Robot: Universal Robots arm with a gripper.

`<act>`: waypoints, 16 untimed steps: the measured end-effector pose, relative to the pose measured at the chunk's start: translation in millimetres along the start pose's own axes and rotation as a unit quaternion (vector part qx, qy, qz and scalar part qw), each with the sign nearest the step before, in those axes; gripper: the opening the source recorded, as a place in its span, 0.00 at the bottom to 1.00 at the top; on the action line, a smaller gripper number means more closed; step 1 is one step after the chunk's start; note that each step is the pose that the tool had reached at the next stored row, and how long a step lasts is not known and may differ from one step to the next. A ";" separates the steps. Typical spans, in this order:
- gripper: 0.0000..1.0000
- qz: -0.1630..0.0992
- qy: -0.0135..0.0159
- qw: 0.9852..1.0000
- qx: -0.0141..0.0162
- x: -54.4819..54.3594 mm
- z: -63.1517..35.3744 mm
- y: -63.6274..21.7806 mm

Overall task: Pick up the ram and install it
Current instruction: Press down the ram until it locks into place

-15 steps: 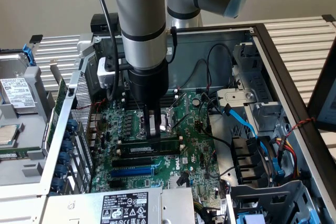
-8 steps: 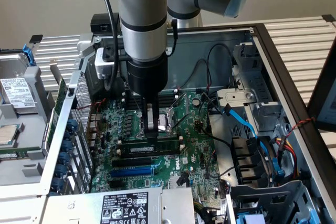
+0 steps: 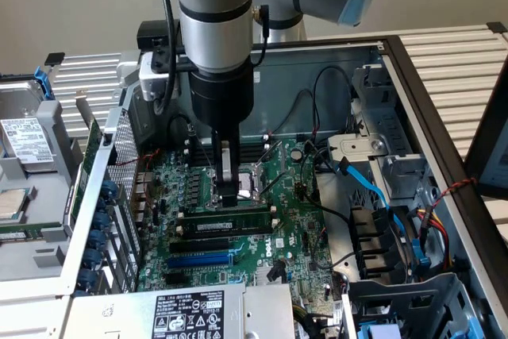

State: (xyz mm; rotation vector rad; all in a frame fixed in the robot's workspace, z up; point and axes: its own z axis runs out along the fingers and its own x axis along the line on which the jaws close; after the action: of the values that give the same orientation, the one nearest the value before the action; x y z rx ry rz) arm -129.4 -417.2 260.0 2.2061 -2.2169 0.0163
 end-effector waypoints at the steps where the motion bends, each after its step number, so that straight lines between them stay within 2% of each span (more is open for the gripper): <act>1: 0.22 0.000 0.000 1.000 0.000 0.1 -1.7 0.0; 4: 0.22 0.000 0.000 1.000 -0.001 0.1 -4.0 0.0; 5: 0.22 0.000 0.000 1.000 -0.002 0.1 -3.9 -0.1; 6: 0.22 0.000 0.001 1.000 -0.006 0.1 -3.9 -0.1; 8: 0.22 0.000 0.004 1.000 -0.019 -0.8 -4.0 0.1; 9: 0.20 0.000 0.006 1.000 -0.022 -1.7 -3.6 0.3; 10: 0.13 0.000 0.007 1.000 -0.022 -2.2 -2.4 0.4; 12: 0.10 0.000 0.007 1.000 -0.022 -3.1 0.8 1.1; 14: 0.10 0.000 0.007 1.000 -0.021 -3.9 4.2 2.5; 16: 0.10 0.000 0.009 1.000 -0.020 -4.8 6.3 3.5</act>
State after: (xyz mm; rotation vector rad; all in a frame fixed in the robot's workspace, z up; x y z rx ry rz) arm -132.8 -412.5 253.6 2.1775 -2.1879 -0.0072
